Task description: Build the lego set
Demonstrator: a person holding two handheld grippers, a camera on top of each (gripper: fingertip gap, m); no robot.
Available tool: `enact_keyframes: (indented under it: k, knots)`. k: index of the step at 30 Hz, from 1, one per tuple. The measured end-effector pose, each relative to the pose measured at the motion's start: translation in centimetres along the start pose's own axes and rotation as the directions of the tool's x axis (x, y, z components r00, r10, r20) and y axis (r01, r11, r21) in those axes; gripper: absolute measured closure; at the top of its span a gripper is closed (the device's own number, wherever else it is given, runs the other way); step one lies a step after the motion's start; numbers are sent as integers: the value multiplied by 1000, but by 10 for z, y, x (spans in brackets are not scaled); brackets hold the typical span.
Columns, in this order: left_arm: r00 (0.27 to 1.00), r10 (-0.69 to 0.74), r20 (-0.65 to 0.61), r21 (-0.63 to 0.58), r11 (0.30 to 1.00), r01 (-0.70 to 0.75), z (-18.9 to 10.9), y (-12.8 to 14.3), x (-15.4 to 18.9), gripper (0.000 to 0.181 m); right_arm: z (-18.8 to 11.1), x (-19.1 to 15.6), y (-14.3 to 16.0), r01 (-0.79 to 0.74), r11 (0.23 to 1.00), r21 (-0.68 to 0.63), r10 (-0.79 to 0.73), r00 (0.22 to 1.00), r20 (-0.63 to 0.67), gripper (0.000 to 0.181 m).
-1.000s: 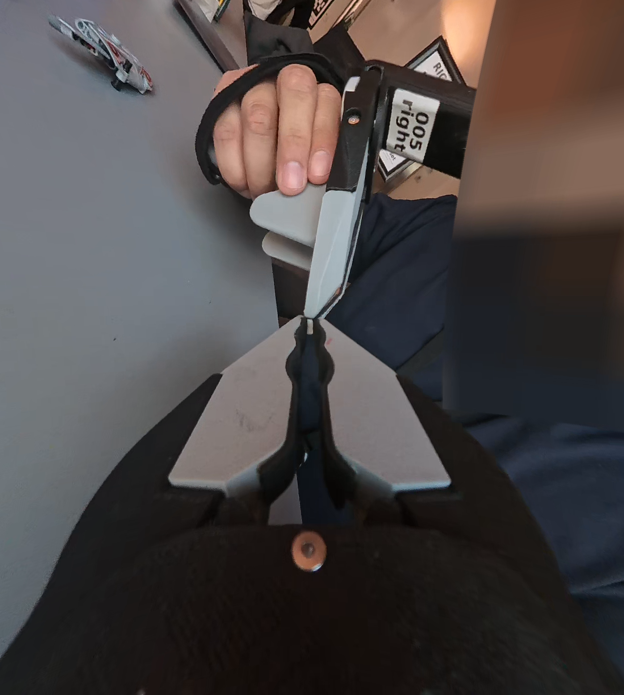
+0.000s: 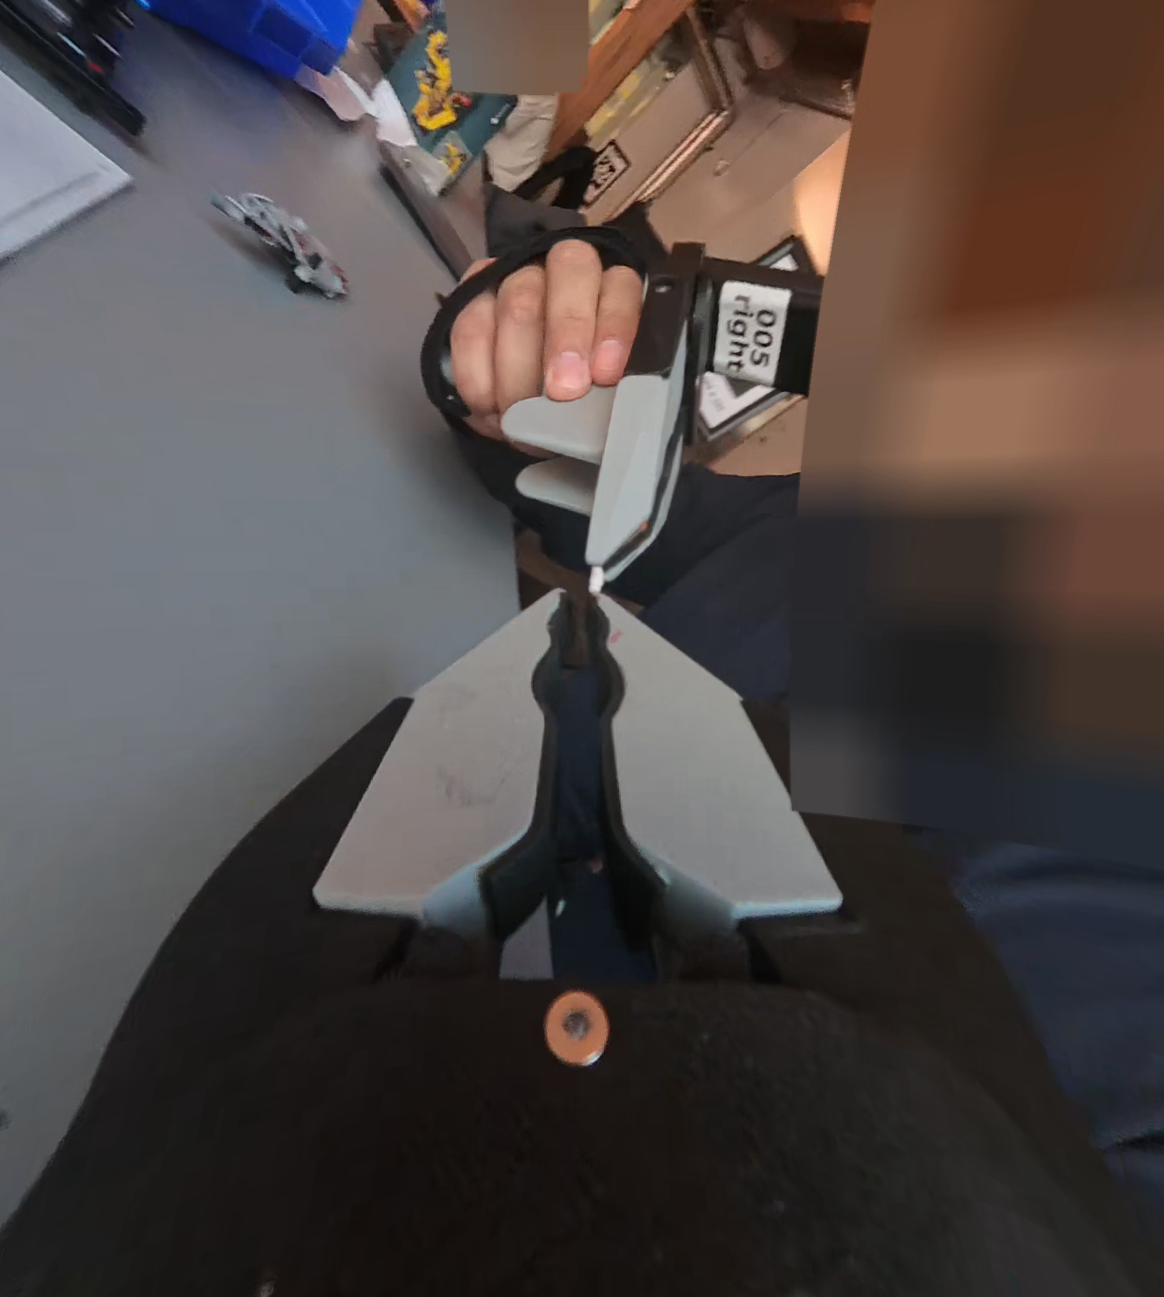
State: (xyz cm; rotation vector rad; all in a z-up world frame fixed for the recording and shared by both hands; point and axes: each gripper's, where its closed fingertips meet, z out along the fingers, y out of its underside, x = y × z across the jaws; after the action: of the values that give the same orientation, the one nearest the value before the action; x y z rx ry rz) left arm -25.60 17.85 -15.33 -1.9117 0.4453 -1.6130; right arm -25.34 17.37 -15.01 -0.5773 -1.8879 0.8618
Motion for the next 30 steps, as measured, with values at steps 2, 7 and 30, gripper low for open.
enact_keyframes:
  k: [2, 7, 30]
  knots:
    - [993, 71, 90, -36, 997, -68, -2, 6, -5, 180, 1, 2, 5, -15, 1000, -19, 15, 1000, 1, 181]
    - [888, 313, 336, -142, 949, -281, 3, 17, -20, 179, 8, -4, 17, -29, 996, -83, 32, 999, 35, 181]
    - [631, 606, 485, -327, 794, -512, 9, 14, -23, 181, 10, -9, 21, -92, 992, -86, 100, 991, 91, 181]
